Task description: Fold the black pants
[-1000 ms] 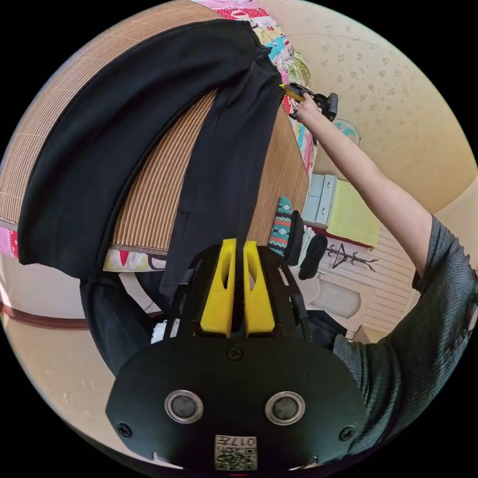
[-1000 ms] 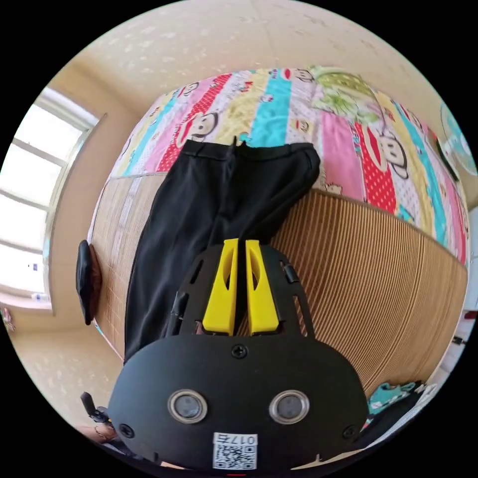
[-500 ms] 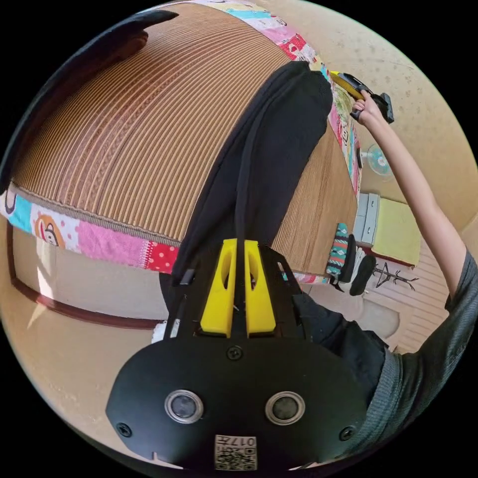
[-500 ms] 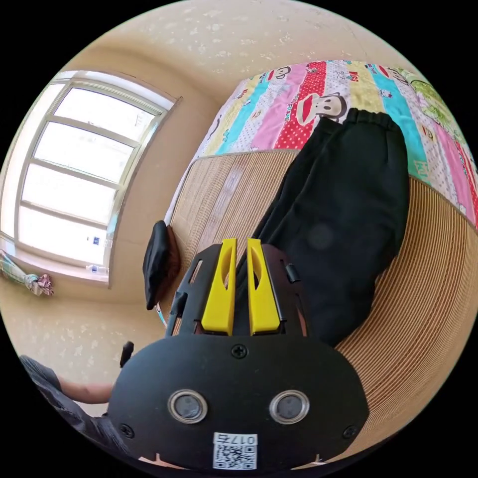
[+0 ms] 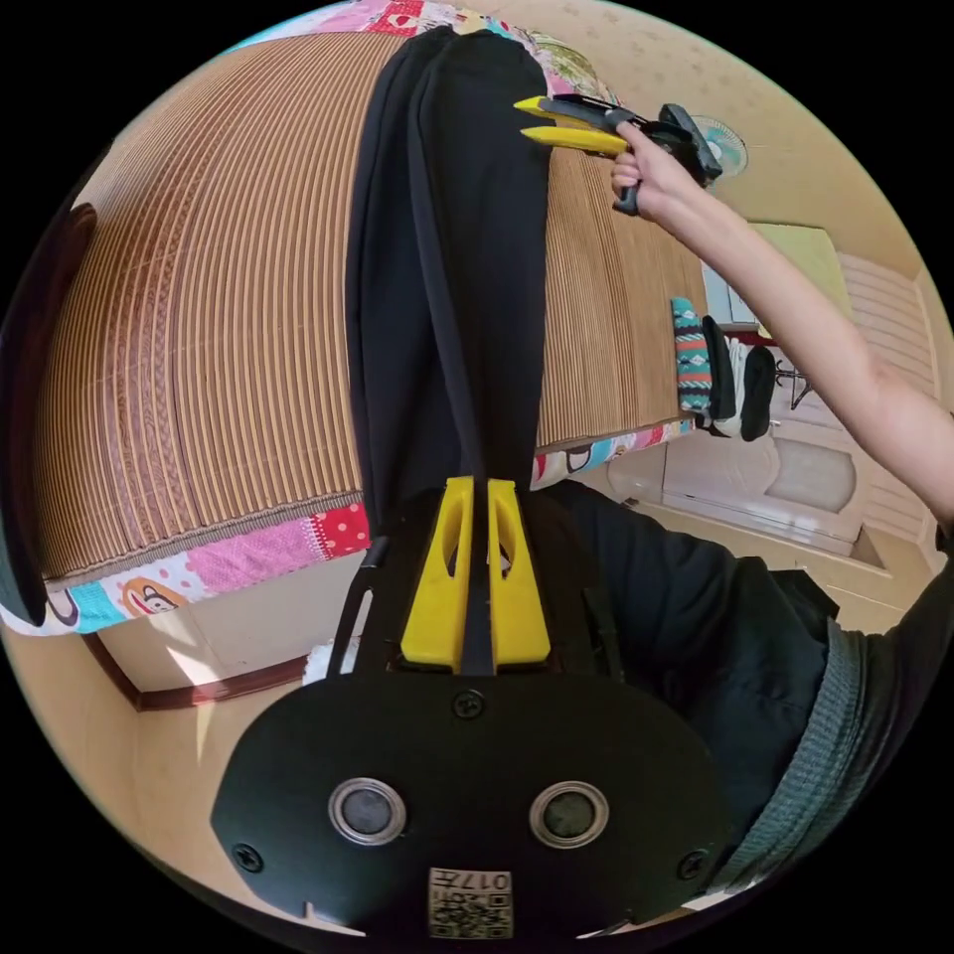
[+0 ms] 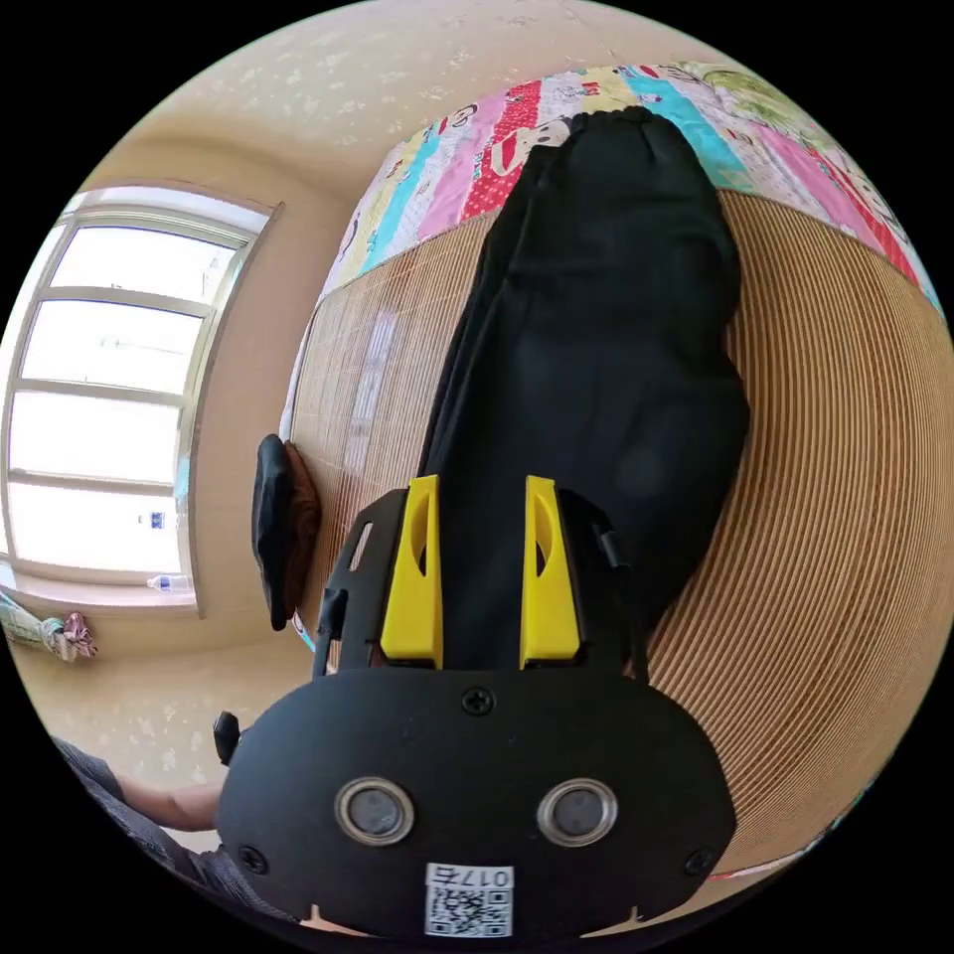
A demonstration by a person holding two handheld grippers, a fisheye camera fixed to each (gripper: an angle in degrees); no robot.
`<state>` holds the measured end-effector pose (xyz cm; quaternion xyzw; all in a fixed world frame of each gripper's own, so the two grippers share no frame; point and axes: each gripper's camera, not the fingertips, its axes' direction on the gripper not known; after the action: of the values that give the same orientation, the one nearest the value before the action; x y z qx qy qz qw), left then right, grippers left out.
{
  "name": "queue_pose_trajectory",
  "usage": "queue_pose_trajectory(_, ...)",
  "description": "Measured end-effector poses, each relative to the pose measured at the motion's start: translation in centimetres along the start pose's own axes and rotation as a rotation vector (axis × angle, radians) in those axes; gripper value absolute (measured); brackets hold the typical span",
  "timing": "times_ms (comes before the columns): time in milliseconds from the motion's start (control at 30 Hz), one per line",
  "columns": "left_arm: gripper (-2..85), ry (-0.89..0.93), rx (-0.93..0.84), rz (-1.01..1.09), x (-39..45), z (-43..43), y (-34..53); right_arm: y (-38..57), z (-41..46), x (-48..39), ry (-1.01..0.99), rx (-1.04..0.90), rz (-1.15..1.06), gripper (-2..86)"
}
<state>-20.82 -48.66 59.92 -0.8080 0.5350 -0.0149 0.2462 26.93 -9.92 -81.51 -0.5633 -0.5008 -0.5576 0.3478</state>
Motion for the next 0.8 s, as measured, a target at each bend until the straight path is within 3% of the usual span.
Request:
queue_pose_trajectory(233,0.6,-0.002,0.041,0.012,2.5,-0.3,0.6,-13.1,7.2,-2.6,0.167,-0.051,0.017,8.6)
queue_pose_trajectory(267,0.6,0.002,0.046,-0.007,2.4,-0.4,0.6,-13.5,7.8,-2.6,0.241,-0.051,0.034,4.8)
queue_pose_trajectory(467,0.5,0.127,0.113,-0.063,1.7,-2.3,1.8,-11.6,3.0,-7.1,0.214,0.201,-0.135,2.7)
queue_pose_trajectory(600,0.5,0.180,0.131,-0.091,1.0,-3.4,2.7,-14.0,4.0,-8.7,0.203,0.158,-0.218,2.4)
queue_pose_trajectory(700,0.7,0.142,0.111,-0.159,-0.5,-3.3,2.0,-17.5,7.2,-5.5,0.078,0.016,-0.111,2.2)
queue_pose_trajectory(767,0.8,0.120,0.099,-0.185,-1.3,-3.3,1.2,-17.6,6.9,-4.3,-0.236,-0.009,-0.227,2.3)
queue_pose_trajectory(800,0.9,0.113,0.087,-0.199,-1.8,-3.2,0.6,-17.2,6.5,-4.2,-0.264,-0.005,-0.255,2.4)
